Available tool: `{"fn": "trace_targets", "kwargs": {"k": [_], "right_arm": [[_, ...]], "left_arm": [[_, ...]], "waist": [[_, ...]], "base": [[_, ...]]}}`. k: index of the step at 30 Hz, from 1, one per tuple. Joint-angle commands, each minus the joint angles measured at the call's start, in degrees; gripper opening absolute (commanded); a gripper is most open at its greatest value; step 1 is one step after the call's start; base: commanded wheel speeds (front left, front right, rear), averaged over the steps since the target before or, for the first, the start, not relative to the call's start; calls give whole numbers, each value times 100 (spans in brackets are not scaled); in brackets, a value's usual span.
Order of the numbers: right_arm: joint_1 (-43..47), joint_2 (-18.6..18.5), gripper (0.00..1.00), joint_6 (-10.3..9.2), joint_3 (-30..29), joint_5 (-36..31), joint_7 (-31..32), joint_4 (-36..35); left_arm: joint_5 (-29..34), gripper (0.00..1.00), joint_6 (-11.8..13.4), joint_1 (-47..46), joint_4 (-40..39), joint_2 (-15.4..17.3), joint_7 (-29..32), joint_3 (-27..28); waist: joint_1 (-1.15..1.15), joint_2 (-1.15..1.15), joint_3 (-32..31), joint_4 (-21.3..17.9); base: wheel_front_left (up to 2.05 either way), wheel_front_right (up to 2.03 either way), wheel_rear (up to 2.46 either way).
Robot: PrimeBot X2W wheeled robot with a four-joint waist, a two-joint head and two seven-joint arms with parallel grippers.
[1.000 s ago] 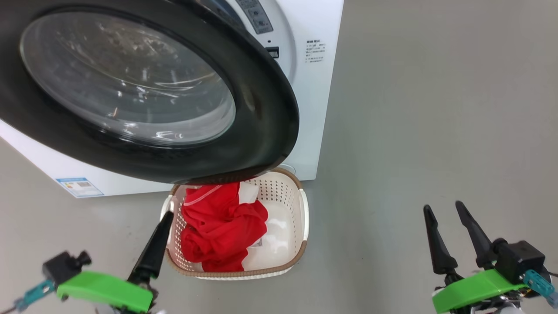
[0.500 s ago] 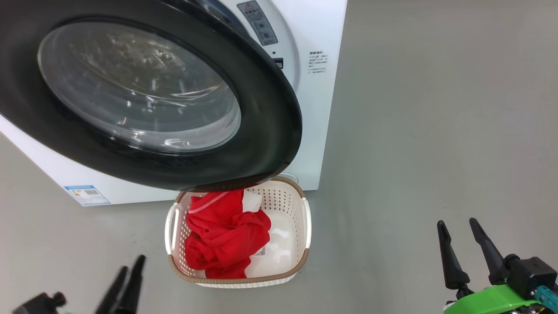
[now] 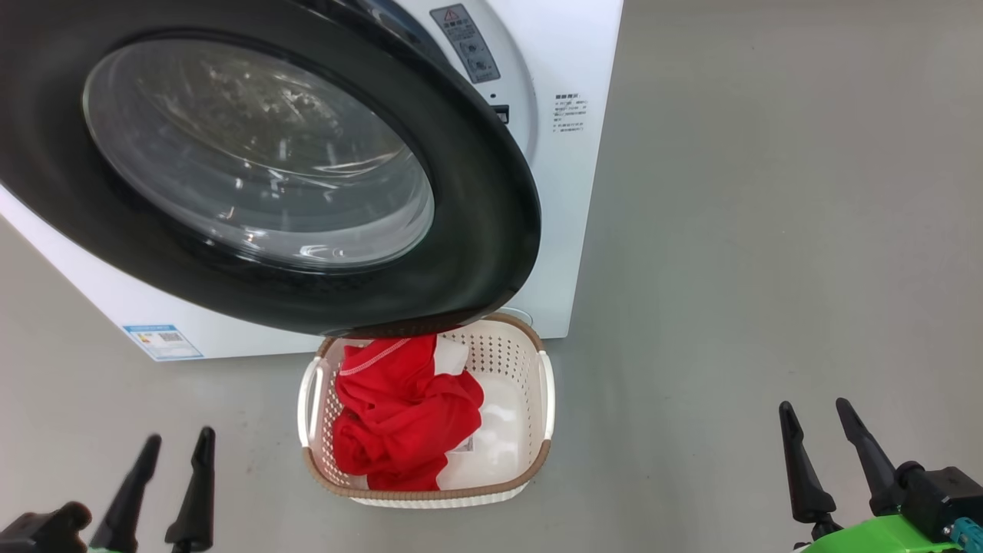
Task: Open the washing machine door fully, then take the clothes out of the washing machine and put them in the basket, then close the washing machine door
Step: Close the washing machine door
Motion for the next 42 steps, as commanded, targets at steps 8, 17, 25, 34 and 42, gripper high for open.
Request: {"fn": "trace_targets", "kwargs": {"k": [8,17,25,34,42], "right_arm": [[-81,-77,100,2,88,-61,-36,-173],[-68,-77,100,2,71,-58,-36,-157],[-67,-77,100,2,58,-75,-36,-177],[-58,-77,100,2,69,-74,-36,-168],[-79,-77,100,2,105,-87,-36,-163]], "left_arm": [[1596,100,-33,151,-742,-418,-69,890],[2056,100,-33,308,-750,-721,-70,929],[2071,100,-33,288,-725,-737,-70,951],[2116,100,-33,311,-778,-773,-70,969],[2113,100,-33,290,-765,-807,-70,913]], "waist": [[0,0,-23,13],[0,0,-33,46],[0,0,-25,81],[0,0,-62,92],[0,0,-88,171]], "base": [[0,0,0],[0,0,0],[0,0,0],[0,0,0],[0,0,0]]}}
